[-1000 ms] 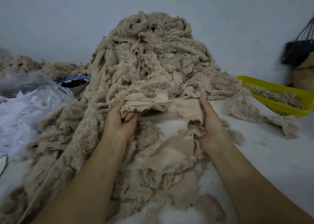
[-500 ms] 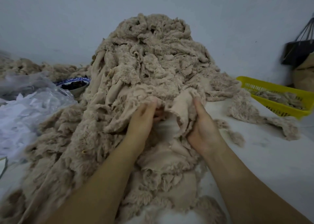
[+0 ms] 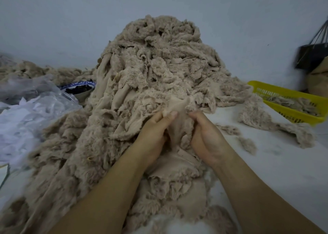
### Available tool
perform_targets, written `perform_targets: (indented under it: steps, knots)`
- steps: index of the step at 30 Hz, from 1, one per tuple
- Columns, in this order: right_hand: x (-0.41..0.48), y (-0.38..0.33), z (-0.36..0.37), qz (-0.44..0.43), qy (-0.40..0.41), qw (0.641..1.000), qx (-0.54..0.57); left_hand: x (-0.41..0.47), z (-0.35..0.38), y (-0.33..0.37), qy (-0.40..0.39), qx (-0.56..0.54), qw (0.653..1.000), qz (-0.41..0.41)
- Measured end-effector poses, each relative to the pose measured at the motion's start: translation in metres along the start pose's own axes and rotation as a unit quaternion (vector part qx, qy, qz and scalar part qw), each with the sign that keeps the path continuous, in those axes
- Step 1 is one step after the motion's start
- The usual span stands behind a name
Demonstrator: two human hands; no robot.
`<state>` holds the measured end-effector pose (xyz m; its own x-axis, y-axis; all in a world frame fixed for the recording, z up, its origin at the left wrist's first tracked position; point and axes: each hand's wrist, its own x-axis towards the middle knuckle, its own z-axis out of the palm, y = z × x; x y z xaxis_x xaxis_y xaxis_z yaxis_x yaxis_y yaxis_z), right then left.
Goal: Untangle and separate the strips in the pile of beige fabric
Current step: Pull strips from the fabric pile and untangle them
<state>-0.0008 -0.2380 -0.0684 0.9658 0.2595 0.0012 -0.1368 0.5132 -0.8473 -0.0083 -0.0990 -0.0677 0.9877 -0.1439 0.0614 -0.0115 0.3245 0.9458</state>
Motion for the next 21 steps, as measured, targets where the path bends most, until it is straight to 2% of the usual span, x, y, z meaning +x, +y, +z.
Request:
perform_targets:
  steps: [2, 3, 9, 15, 19, 21]
  knots:
    - [0.000, 0.002, 0.000, -0.006, 0.004, 1.000, 0.004, -0.001, -0.004, 0.008, 0.002, -0.127, 0.992, -0.007]
    - [0.000, 0.004, 0.001, -0.007, -0.001, 1.000, 0.011, -0.002, -0.005, 0.011, -0.001, -0.152, 0.988, -0.015]
    - [-0.004, -0.001, 0.005, 0.000, -0.027, 0.999, 0.023, -0.009, 0.000, 0.009, -0.017, -0.055, 0.997, -0.046]
    - [0.002, 0.000, -0.002, -0.021, 0.077, 0.997, 0.005, -0.009, -0.002, 0.004, -0.065, 0.010, 0.995, -0.070]
    - [0.006, -0.001, -0.006, -0.010, 0.132, 0.991, 0.026, -0.008, -0.007, 0.005, -0.070, 0.003, 0.995, -0.068]
    - [0.008, 0.000, -0.008, -0.036, 0.155, 0.986, 0.051, -0.007, -0.009, 0.007, -0.083, -0.012, 0.994, -0.074]
